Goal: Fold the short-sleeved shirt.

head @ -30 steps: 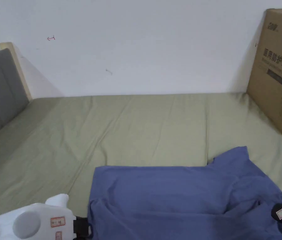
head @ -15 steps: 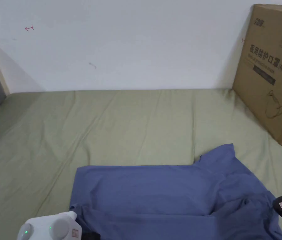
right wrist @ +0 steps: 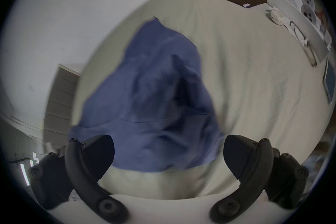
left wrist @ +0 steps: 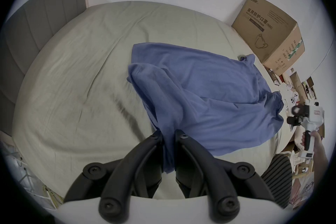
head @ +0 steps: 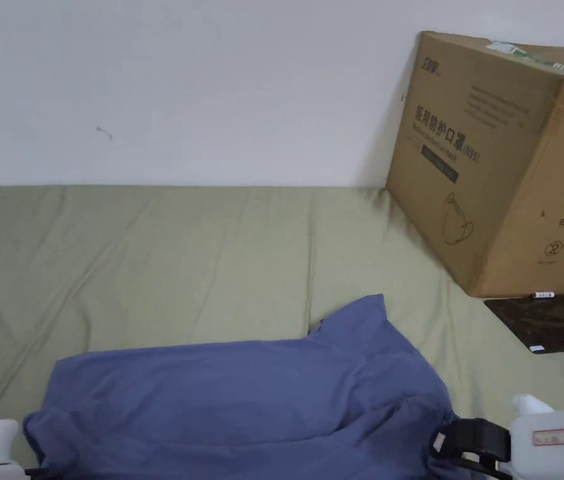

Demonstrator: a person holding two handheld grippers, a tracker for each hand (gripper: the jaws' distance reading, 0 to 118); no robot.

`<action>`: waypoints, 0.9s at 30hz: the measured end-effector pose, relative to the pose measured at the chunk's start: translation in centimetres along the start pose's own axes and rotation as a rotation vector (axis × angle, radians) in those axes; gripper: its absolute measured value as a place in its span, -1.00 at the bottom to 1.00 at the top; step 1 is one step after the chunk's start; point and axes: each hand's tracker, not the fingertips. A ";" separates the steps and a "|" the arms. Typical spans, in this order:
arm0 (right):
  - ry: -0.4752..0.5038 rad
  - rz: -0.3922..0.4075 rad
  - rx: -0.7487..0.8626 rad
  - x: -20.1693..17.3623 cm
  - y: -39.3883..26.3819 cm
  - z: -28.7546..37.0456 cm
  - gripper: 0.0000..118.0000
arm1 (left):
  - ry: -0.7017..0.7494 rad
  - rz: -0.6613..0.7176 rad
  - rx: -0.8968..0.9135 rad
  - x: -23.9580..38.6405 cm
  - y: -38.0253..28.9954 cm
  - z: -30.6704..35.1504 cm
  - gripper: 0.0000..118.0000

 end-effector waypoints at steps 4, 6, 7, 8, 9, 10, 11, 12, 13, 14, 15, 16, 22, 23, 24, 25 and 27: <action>-0.102 0.120 -0.062 0.4 1.2 -4.3 0.94 | 0.012 0.003 -0.018 -0.1 -0.1 -0.4 -0.82; -0.116 0.189 -0.134 -0.1 1.0 -5.9 0.62 | 0.015 0.024 -0.036 -0.3 -0.4 -0.8 -0.82; -0.122 0.222 -0.160 -0.5 0.7 -6.5 0.34 | 0.017 0.035 -0.046 -0.4 -0.5 -1.0 -0.82; -0.163 0.263 -0.148 -1.0 0.4 -6.6 0.08 | 0.015 0.039 -0.054 -0.7 -0.6 -1.3 -0.82; -0.206 0.312 -0.111 -1.5 -0.2 -6.0 -0.11 | 0.009 0.039 -0.059 -0.8 -0.7 -1.3 -0.82; -0.170 0.332 -0.091 -1.7 -0.2 -5.5 -0.47 | 0.006 0.038 -0.062 -0.7 -0.8 -1.2 -0.82; -0.075 0.305 -0.103 -1.6 0.0 -5.1 -0.83 | 0.004 0.036 -0.064 -0.7 -0.9 -1.1 -0.82; -0.009 0.271 -0.115 -1.6 0.2 -4.7 -0.83 | 0.000 0.036 -0.064 -0.9 -0.9 -1.0 -0.82; -0.052 0.272 -0.087 -2.0 -0.7 -3.5 -0.83 | 0.000 0.037 -0.058 -0.8 -0.9 -0.6 -0.82; -0.066 0.299 -0.065 -2.3 -0.8 -2.9 -0.83 | -0.010 0.042 -0.050 -0.8 -0.9 0.0 -0.82; -0.054 0.321 -0.044 -2.3 -0.8 -2.2 -0.83 | -0.024 0.048 -0.045 -0.8 -0.9 0.5 -0.82; -0.036 0.325 -0.037 -2.2 -1.0 -1.3 -0.83 | -0.034 0.050 -0.042 -1.0 -1.0 1.1 -0.82; 0.016 0.278 -0.072 0.5 -5.5 3.2 -0.83 | -0.018 -0.007 -0.124 -2.1 -4.3 3.9 -0.82; 0.027 0.273 -0.086 1.0 -6.2 3.4 -0.83 | -0.030 -0.001 -0.146 -2.4 -5.2 3.9 -0.82; 0.029 0.259 -0.100 1.4 -7.1 3.3 -0.83 | -0.045 0.012 -0.183 -2.8 -6.2 3.6 -0.82; 0.025 0.246 -0.118 1.7 -8.0 3.0 -0.83 | -0.057 0.021 -0.211 -3.1 -7.1 3.1 -0.82; 0.009 0.234 -0.133 2.0 -8.6 2.2 -0.83 | -0.051 0.022 -0.242 -3.4 -8.2 2.4 -0.82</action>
